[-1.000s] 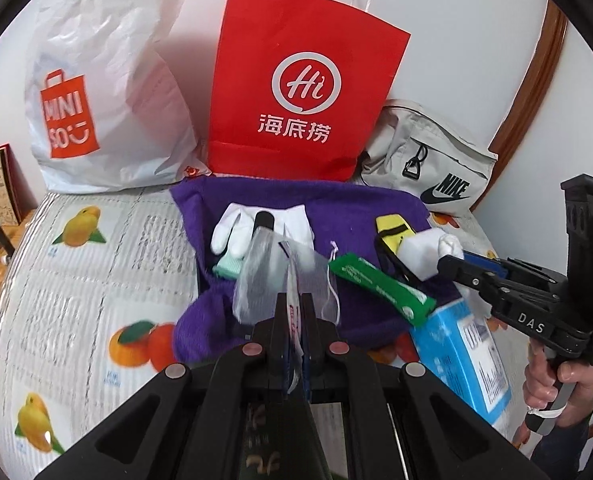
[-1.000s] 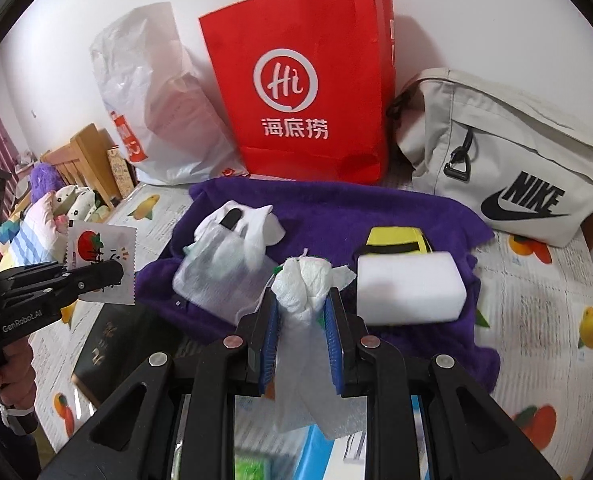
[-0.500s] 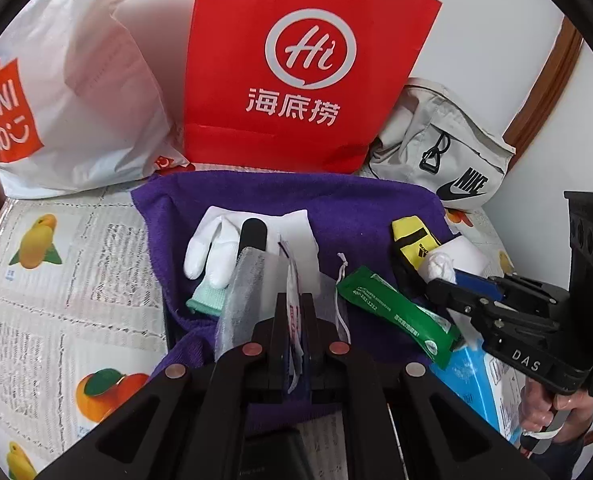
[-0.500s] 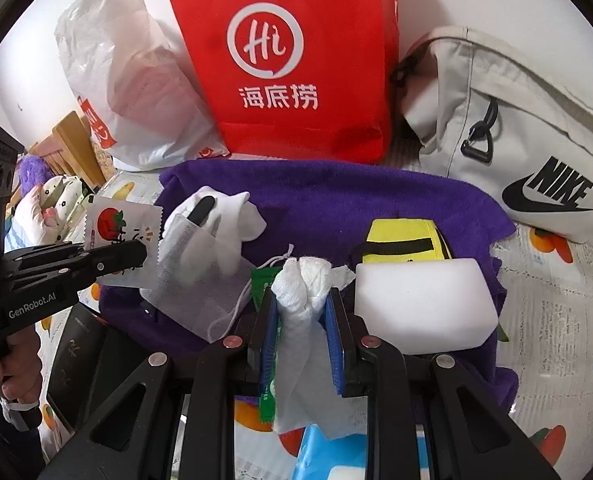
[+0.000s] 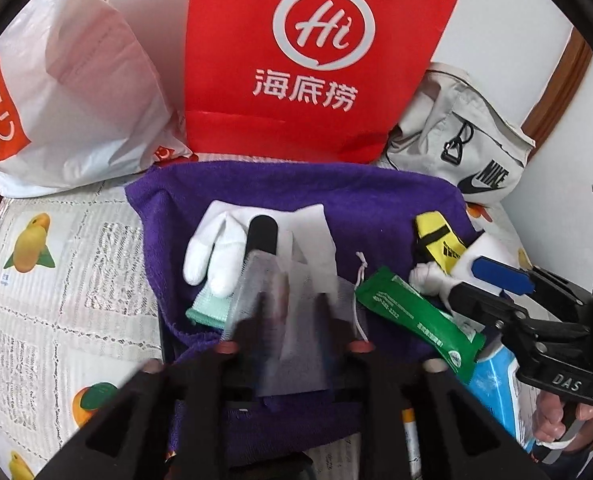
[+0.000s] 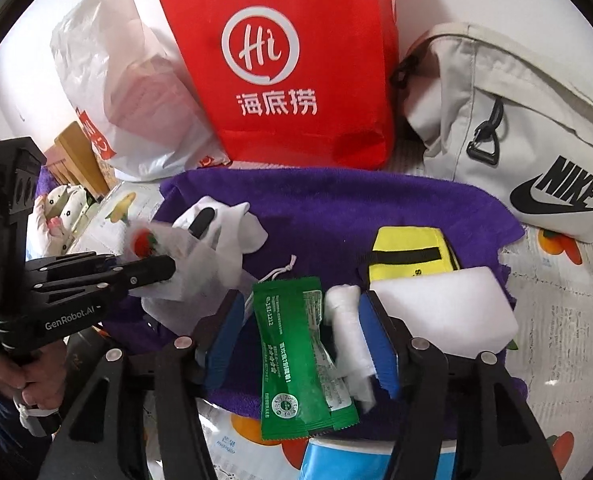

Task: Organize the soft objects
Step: 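Open the left tool over the towel while the right tool releases the tissue beside it, then move both tools back toward the dark green box and the blue tissue box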

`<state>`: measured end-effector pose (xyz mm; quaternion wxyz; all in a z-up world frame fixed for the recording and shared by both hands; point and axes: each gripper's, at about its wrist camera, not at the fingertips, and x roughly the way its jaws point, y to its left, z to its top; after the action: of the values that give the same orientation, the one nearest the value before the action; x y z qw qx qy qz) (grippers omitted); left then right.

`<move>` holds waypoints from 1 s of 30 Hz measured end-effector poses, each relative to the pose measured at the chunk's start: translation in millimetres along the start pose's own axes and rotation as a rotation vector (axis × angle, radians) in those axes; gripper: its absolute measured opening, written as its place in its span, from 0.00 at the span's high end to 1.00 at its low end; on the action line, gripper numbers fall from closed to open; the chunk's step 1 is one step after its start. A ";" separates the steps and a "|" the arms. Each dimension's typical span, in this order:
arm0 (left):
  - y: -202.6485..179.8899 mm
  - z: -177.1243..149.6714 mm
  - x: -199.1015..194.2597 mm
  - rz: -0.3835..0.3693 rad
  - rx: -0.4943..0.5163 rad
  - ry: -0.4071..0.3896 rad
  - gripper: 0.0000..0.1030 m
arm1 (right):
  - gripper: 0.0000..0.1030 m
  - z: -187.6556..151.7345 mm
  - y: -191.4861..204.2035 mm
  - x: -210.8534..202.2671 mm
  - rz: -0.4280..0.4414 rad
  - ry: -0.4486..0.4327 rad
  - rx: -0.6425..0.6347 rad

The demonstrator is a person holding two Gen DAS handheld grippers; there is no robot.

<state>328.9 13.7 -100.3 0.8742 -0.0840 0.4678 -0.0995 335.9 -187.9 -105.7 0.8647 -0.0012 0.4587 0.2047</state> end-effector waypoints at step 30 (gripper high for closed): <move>20.6 -86.5 -105.4 0.052 -0.085 -0.066 0.49 | 0.42 -151.5 84.4 -78.3 0.035 -0.004 -0.120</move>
<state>201.5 55.6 -68.3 0.8871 -0.1122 0.4445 -0.0541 147.0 -167.0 -115.6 0.8603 -0.0445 0.4437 0.2469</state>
